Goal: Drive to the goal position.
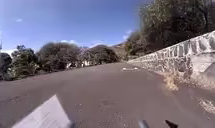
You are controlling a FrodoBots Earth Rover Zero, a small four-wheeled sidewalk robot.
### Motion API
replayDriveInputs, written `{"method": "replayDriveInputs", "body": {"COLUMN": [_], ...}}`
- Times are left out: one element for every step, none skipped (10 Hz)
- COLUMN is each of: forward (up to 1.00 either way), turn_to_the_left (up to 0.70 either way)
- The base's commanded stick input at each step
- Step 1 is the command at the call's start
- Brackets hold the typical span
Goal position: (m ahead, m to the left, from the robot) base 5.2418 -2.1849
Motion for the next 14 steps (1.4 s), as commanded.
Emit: {"method": "replayDriveInputs", "body": {"forward": [0.70,0.70,0.70,0.70,0.70,0.70,0.70,0.70,0.57,0.50,0.50,0.50,0.50,0.50], "turn_to_the_left": [0.00,0.00,0.00,0.00,0.00,0.00,0.00,0.00,0.00,0.00,0.00,0.00,0.00,0.00]}}
